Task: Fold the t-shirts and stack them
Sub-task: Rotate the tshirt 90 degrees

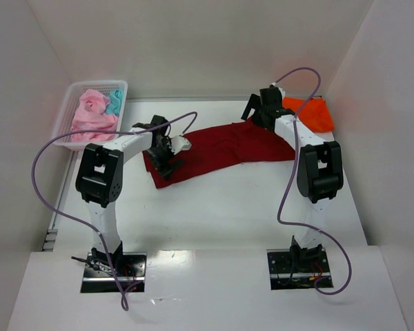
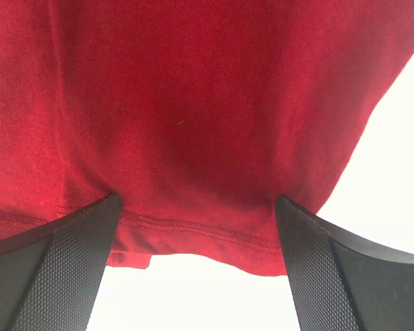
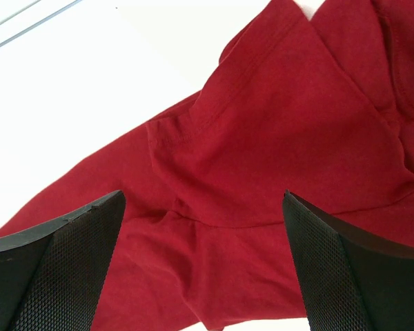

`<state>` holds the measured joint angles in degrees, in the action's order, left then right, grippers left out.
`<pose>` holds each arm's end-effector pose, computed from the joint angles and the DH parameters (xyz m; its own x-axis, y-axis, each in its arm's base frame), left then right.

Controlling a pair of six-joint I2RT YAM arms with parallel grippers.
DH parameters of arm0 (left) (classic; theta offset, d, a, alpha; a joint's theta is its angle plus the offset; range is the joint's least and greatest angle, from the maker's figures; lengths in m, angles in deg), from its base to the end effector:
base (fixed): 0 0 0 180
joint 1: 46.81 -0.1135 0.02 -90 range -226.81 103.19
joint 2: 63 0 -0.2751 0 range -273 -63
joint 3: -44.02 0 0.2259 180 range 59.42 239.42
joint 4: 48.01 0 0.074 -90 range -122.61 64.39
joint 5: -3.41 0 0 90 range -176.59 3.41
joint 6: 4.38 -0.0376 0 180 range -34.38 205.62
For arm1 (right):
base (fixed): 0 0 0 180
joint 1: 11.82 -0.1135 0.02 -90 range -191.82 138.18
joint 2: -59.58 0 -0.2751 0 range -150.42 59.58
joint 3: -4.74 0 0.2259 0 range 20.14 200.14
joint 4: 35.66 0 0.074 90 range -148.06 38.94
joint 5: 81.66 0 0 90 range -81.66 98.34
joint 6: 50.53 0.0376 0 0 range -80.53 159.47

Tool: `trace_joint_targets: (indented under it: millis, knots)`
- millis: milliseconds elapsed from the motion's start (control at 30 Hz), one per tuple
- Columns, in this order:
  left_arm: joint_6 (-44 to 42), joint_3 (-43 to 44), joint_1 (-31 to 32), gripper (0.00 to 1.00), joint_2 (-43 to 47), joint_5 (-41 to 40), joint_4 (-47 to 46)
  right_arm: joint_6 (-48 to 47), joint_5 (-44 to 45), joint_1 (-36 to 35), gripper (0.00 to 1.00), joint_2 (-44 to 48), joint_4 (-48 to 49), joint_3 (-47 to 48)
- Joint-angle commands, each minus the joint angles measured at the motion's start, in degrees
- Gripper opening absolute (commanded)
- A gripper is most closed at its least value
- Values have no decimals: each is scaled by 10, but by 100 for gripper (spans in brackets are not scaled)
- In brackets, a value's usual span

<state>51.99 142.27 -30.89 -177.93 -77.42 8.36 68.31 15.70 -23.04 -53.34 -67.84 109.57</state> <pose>0.3683 -0.1113 0.1918 -0.5912 0.7372 -0.3272 0.7721 0.6345 0.0345 0.4283 0.0801 0.2632 -0.6022 0.3682 -0.7083 0.2208 0.9295 0.2955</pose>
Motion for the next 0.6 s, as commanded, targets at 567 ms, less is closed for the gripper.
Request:
trace_joint_targets:
  millis: [567]
  knots:
    - [165,-96,68,99,21,52,-3,-12,23,11,100,50,14,-39]
